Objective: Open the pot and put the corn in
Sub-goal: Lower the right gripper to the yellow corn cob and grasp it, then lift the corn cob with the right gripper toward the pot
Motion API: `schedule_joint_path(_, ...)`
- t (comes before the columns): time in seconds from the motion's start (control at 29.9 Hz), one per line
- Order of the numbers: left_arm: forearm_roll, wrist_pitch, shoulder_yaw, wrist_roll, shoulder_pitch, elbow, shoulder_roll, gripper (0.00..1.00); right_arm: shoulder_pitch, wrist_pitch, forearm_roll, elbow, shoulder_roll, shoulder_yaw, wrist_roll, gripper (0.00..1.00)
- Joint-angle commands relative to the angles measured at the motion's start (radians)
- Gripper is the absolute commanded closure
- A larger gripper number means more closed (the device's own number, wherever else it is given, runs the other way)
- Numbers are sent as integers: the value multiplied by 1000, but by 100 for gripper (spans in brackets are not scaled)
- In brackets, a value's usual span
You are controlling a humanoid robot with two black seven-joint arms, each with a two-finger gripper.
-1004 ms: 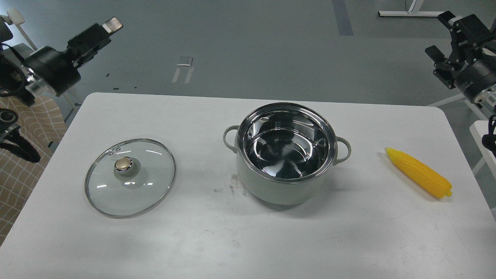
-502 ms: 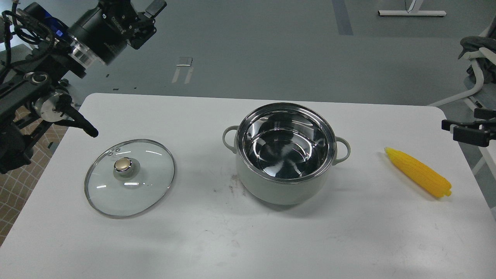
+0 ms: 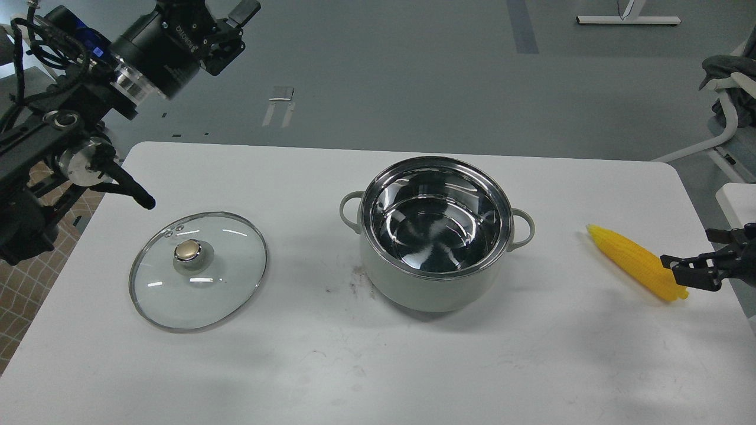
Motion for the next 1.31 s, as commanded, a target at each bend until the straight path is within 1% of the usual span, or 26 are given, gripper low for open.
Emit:
schedule_joint_path(0.0, 0, 0, -2, 0, 2, -2, 2, 4, -15, -34, -40, -56, 48, -2, 0, 1)
schedule_joint_path(0.07, 0, -2, -2, 0, 2, -2, 3, 4, -23, -50, -48, -68, 59, -7, 0, 3)
schedule_joint_path(0.13, 0, -3, -12, 0, 5, -5, 3, 4, -23, -71, -48, -80, 63, -25, 0, 10)
schedule_joint_path(0.17, 0, -3, -12, 0, 5, -5, 3, 4, -23, -74, -48, -85, 68, -30, 0, 11)
schedule_joint_path(0.27, 0, -5, -14, 0, 5, -9, 3, 4, -23, -77, -50, -91, 88, -42, 0, 25)
schedule_joint_path(0.33, 0, -5, -14, 0, 5, -9, 3, 4, -23, -79, -48, -94, 91, -44, 0, 28)
schedule_joint_path(0.4, 0, -5, -14, 0, 5, -9, 3, 4, -25, -82, -48, -103, 97, -44, 0, 47)
schedule_joint_path(0.44, 0, -5, -14, 0, 5, -9, 5, 4, -25, -82, -48, -105, 100, -45, 0, 53)
schedule_joint_path(0.47, 0, -5, -14, 0, 6, -9, 5, 4, -25, -82, -48, -106, 105, -48, 0, 61)
schedule_joint_path(0.54, -1, -5, -14, 0, 6, -11, 5, 4, -26, -82, -50, -106, 106, -50, 0, 67)
schedule_joint_path(0.6, -1, -5, -17, 0, 6, -11, 6, 4, -28, -82, -48, -108, 106, -50, 0, 79)
schedule_joint_path(0.67, -3, -5, -23, 0, 8, -11, 6, 4, -26, -82, -48, -106, 106, -50, 0, 84)
schedule_joint_path(0.8, -3, -5, -26, 0, 9, -13, 6, 4, -22, -88, -45, -97, 105, -48, 0, 87)
schedule_joint_path(1.0, -3, -5, -26, 0, 9, -13, 6, 4, -3, -90, -34, -34, 60, -42, 0, 87)
schedule_joint_path(1.21, -3, -5, -28, 0, 9, -14, 6, 4, 40, -90, -7, 102, -27, -33, 0, 87)
schedule_joint_path(1.27, -3, -5, -28, 0, 9, -14, 5, 4, 96, -79, 30, 178, -78, -33, 0, 87)
